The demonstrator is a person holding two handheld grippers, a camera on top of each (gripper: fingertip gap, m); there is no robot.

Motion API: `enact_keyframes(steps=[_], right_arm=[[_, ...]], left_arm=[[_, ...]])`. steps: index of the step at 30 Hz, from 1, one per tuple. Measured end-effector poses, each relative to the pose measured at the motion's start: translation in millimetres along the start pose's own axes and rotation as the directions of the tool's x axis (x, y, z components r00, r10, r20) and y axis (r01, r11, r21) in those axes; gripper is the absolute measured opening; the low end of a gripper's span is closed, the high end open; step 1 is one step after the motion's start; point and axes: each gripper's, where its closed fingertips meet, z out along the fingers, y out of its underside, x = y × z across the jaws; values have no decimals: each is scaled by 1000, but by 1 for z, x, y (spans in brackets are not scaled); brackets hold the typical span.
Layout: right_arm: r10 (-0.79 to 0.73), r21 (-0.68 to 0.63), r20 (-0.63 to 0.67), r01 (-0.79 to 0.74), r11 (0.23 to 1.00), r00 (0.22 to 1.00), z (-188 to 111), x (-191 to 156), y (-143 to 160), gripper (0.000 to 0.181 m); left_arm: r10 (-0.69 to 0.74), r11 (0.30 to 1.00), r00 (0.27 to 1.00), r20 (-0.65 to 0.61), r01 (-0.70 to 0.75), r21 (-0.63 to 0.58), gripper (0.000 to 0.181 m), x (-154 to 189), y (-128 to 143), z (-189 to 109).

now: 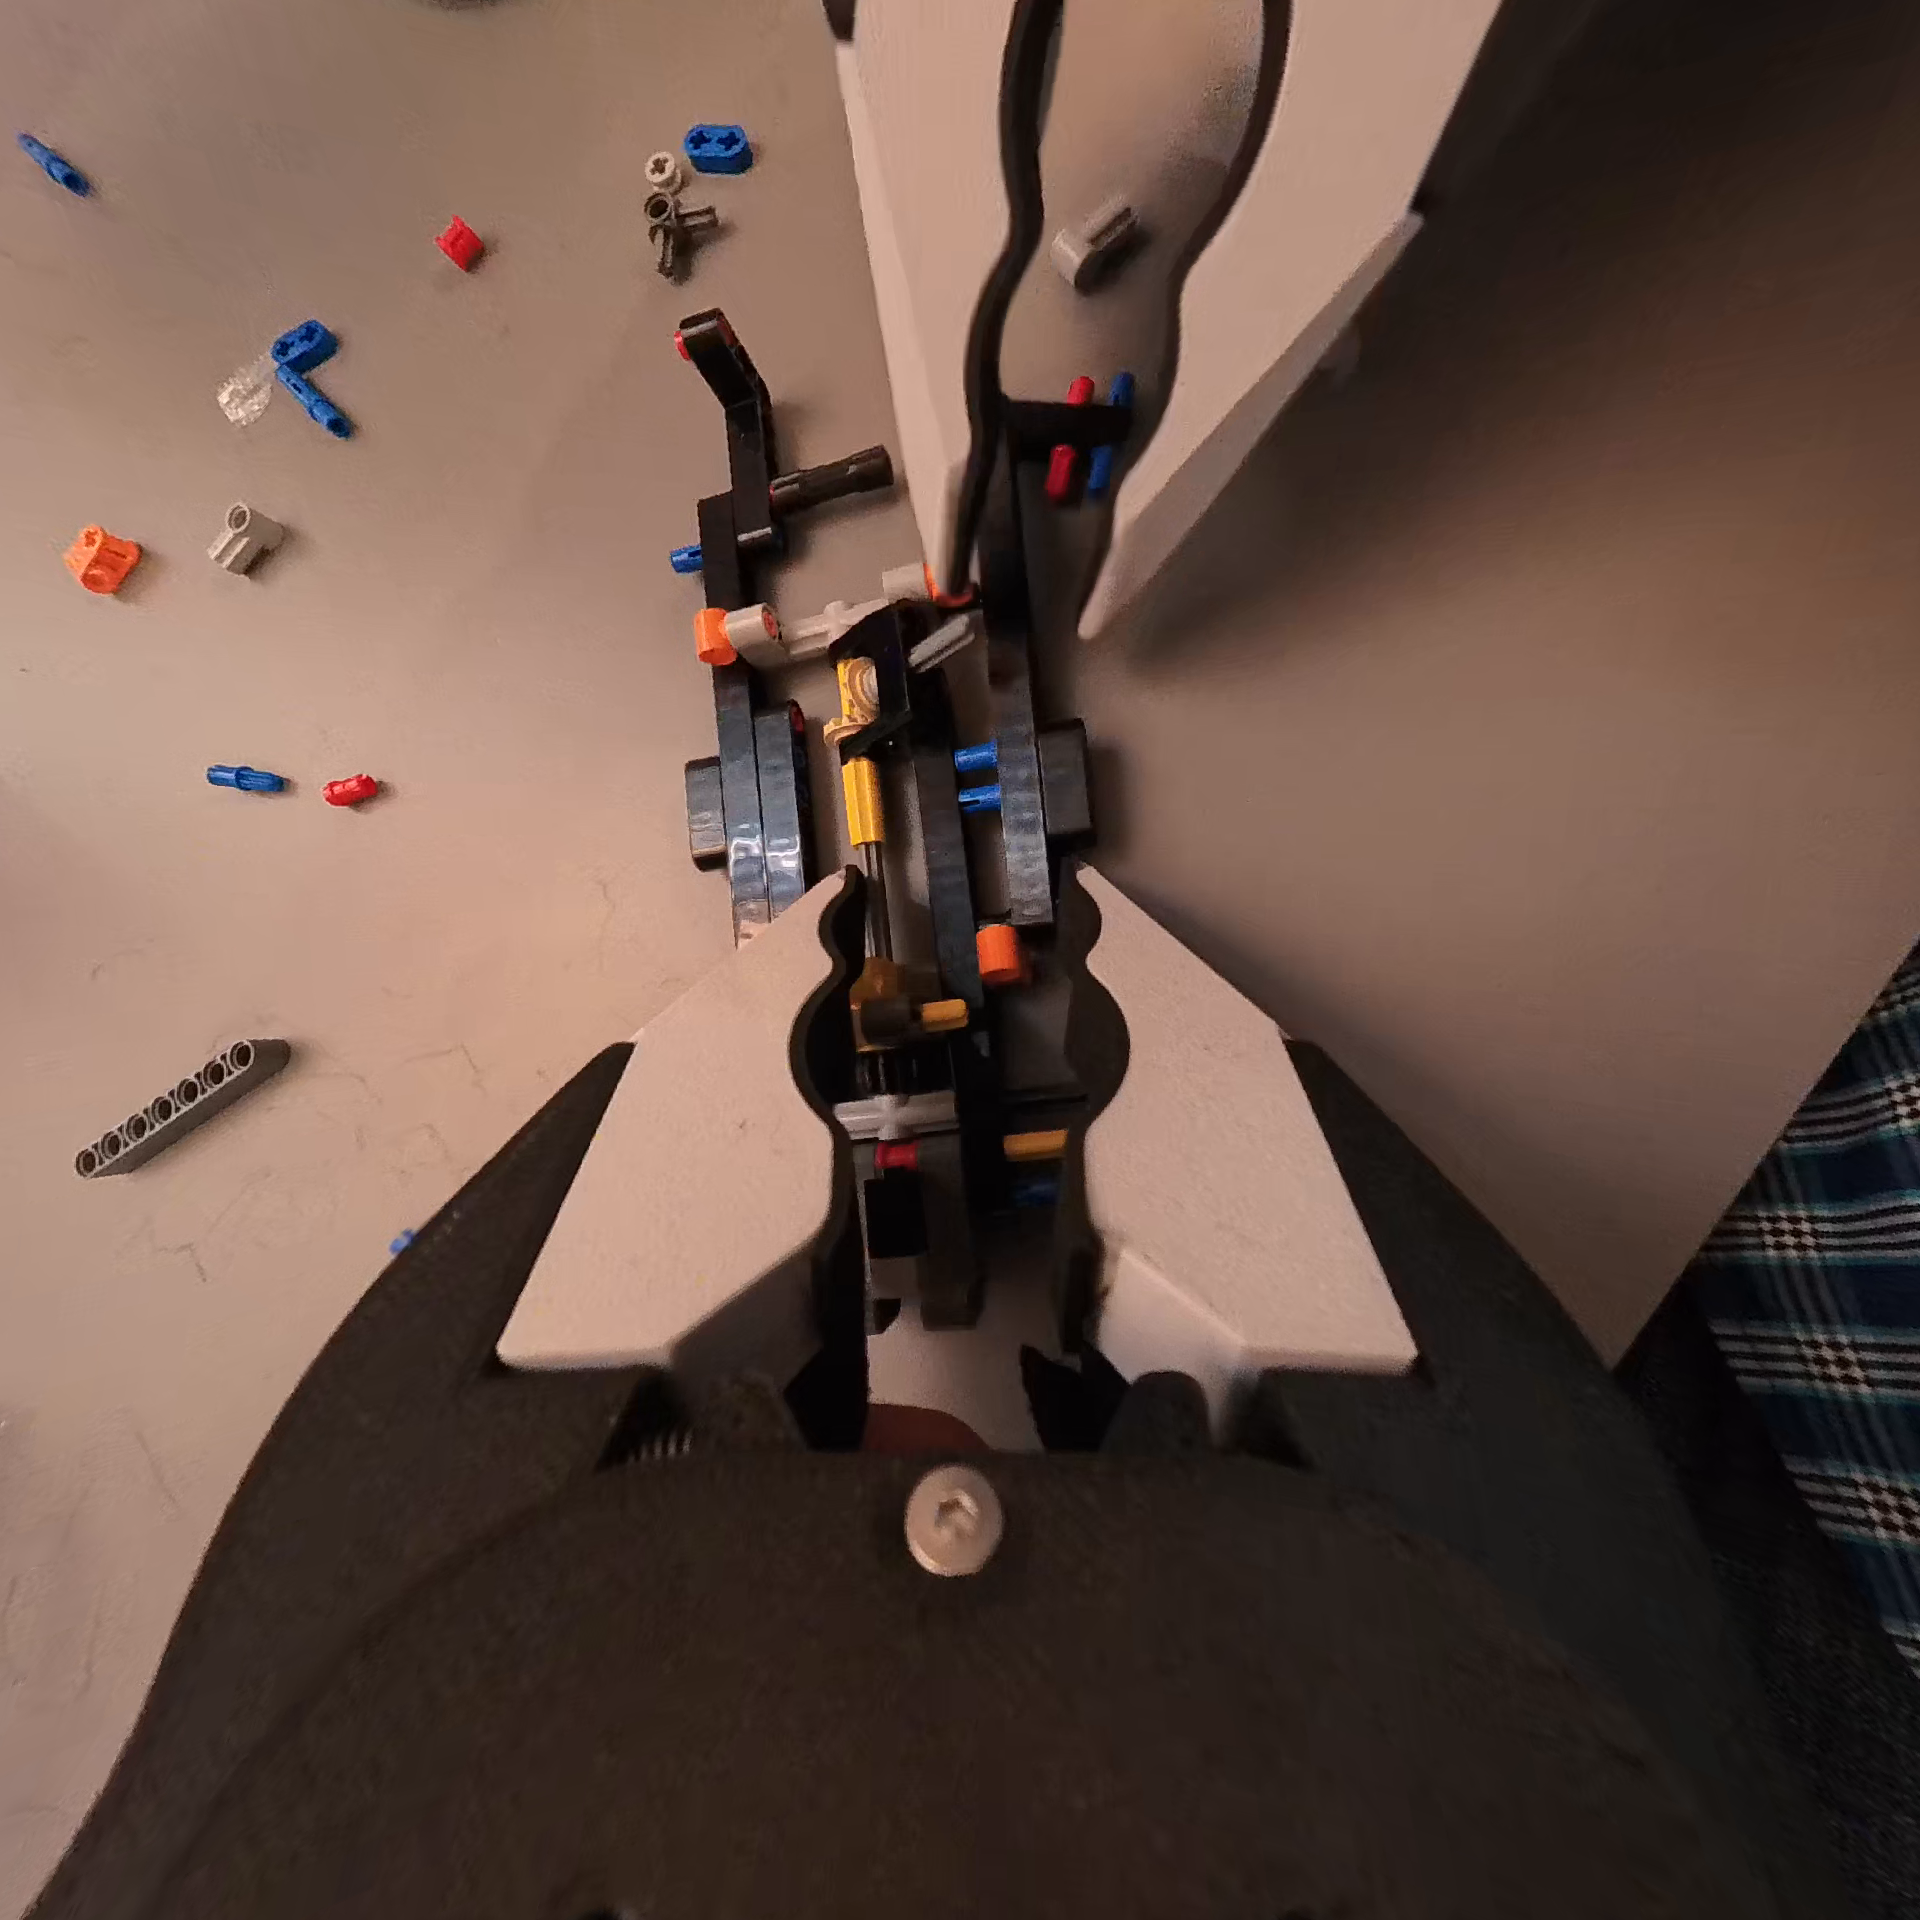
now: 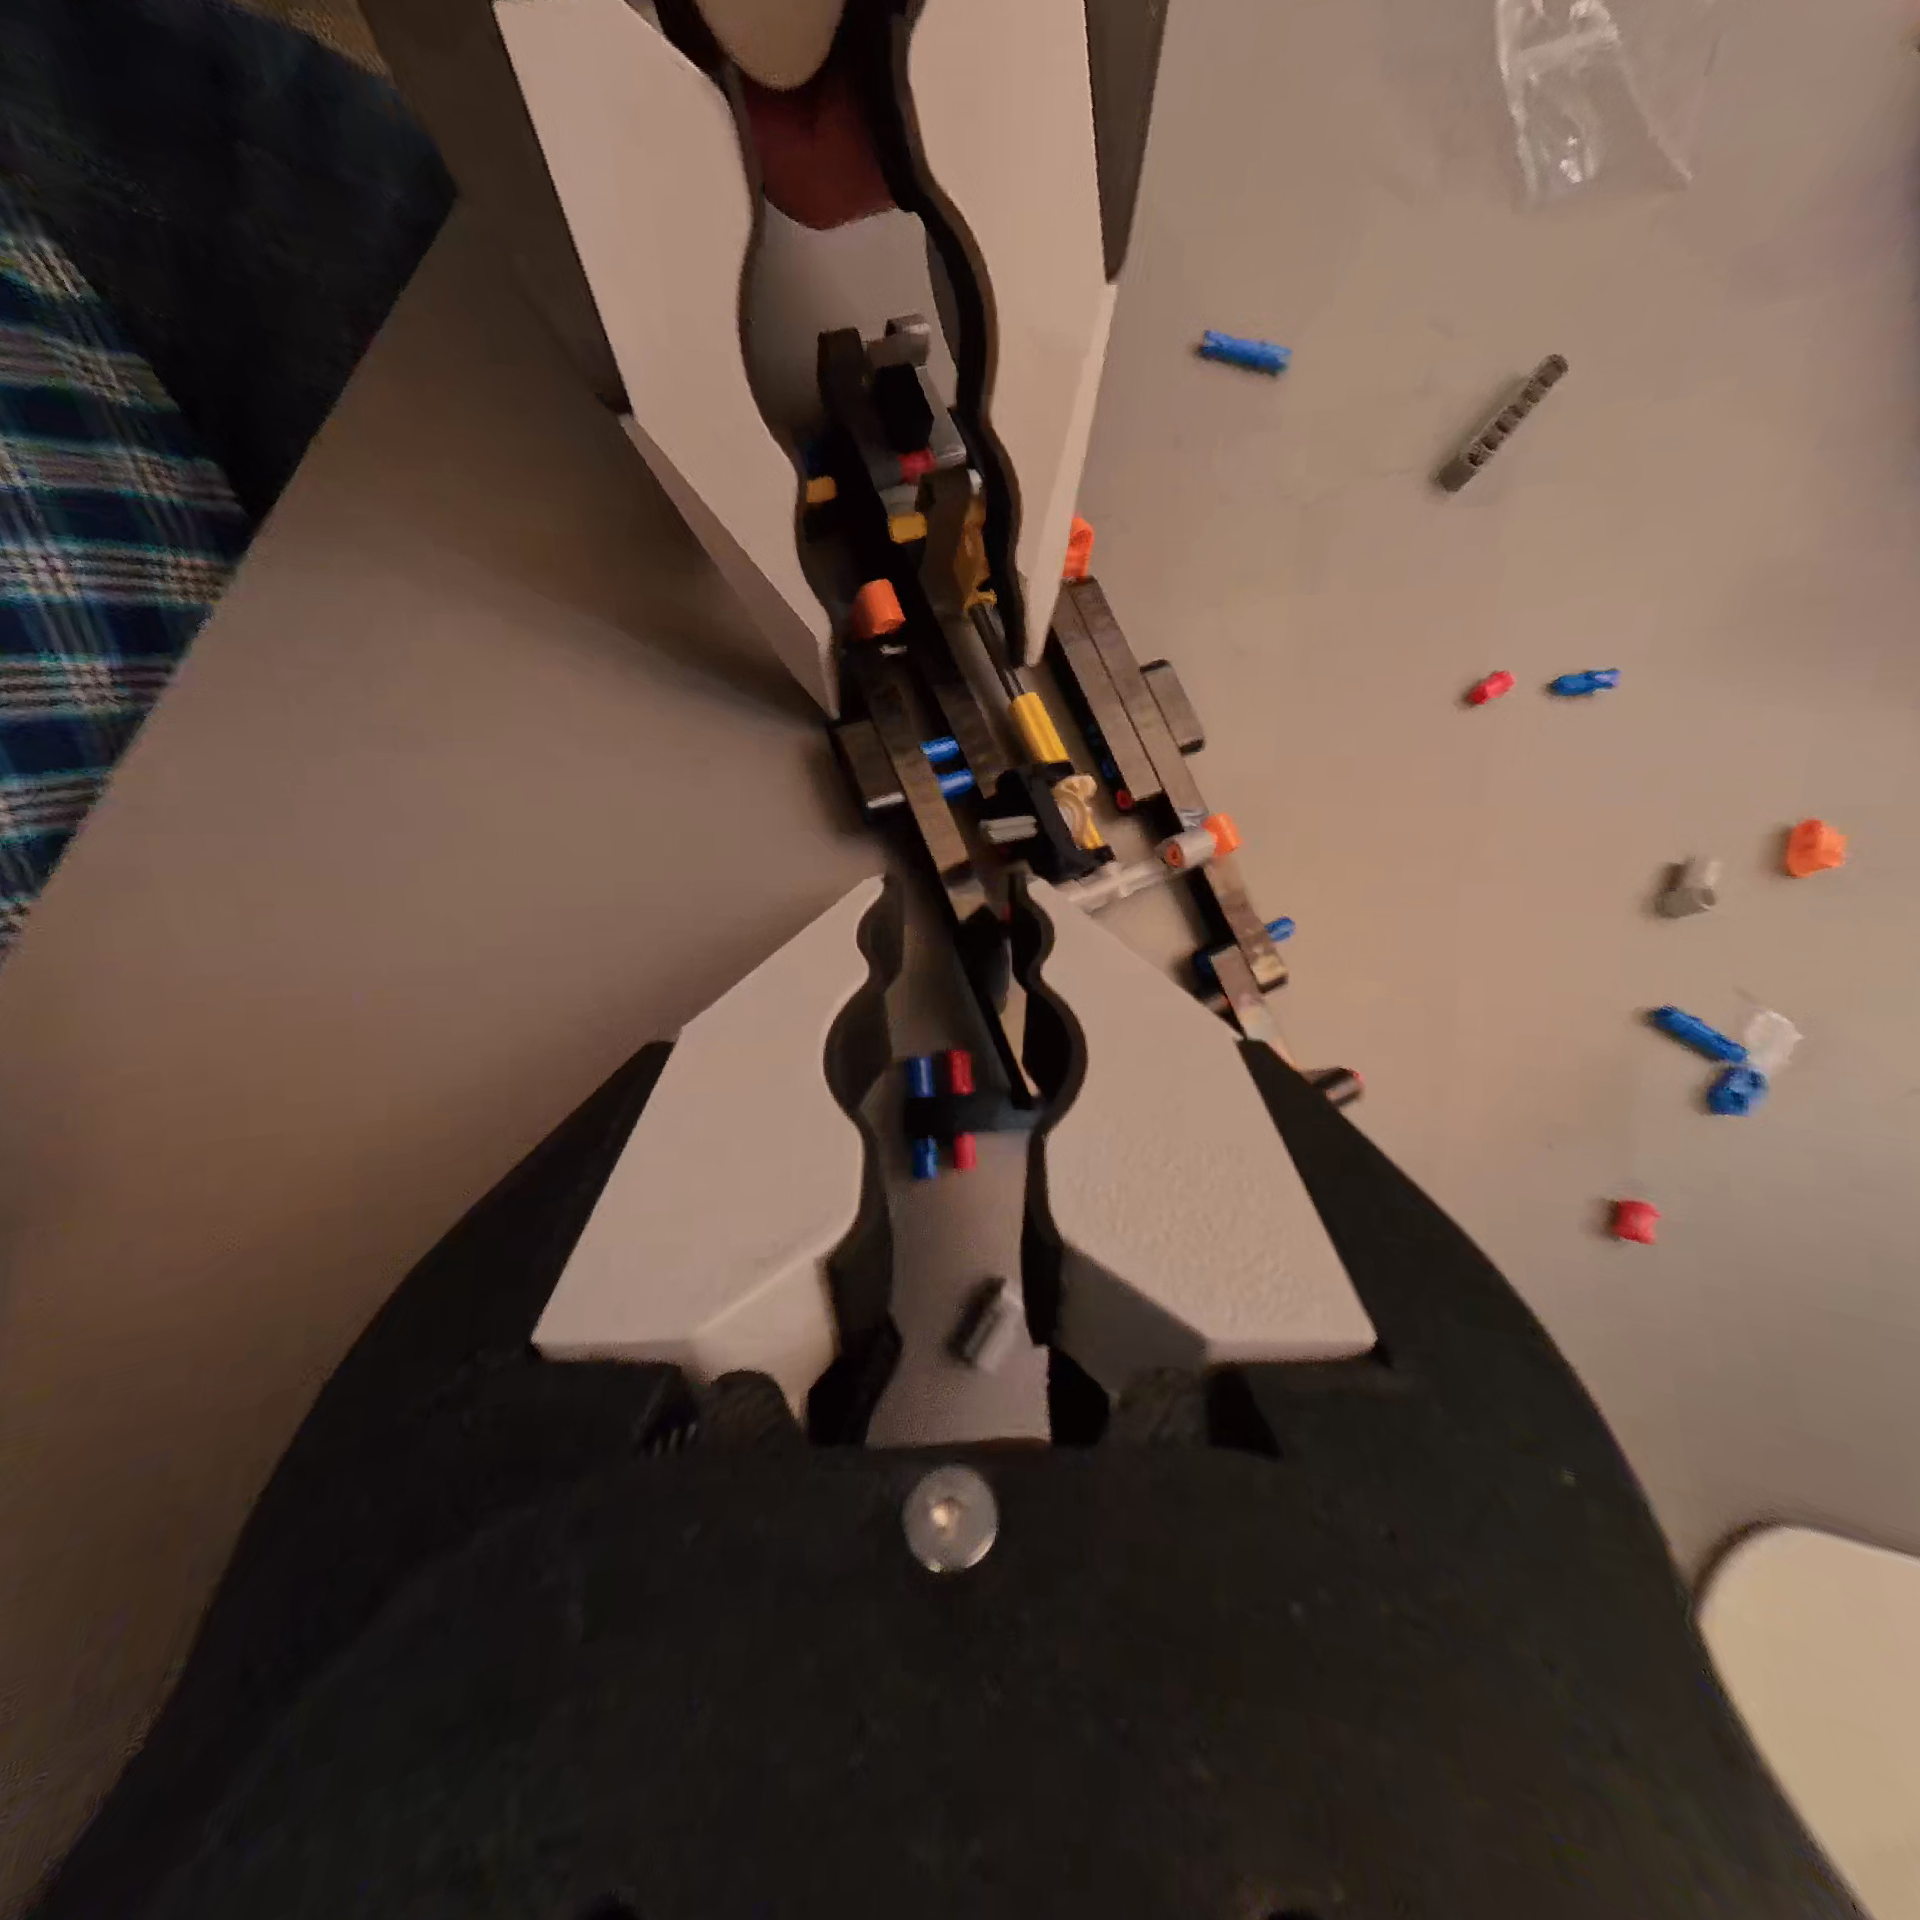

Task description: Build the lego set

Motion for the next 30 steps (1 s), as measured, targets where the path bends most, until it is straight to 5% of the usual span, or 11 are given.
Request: enact_keyframes(steps=[13, 30], right_arm=[[-201, 4, 19, 201, 980, 979, 5, 10, -5, 44], [-215, 7, 109, 215, 977, 971, 15, 9, 1, 32]], left_arm=[[16, 1000, 1000, -8, -16, 2, 35, 1, 0, -1], [24, 999, 999, -28, -24, 30, 34, 0, 0, -1]])
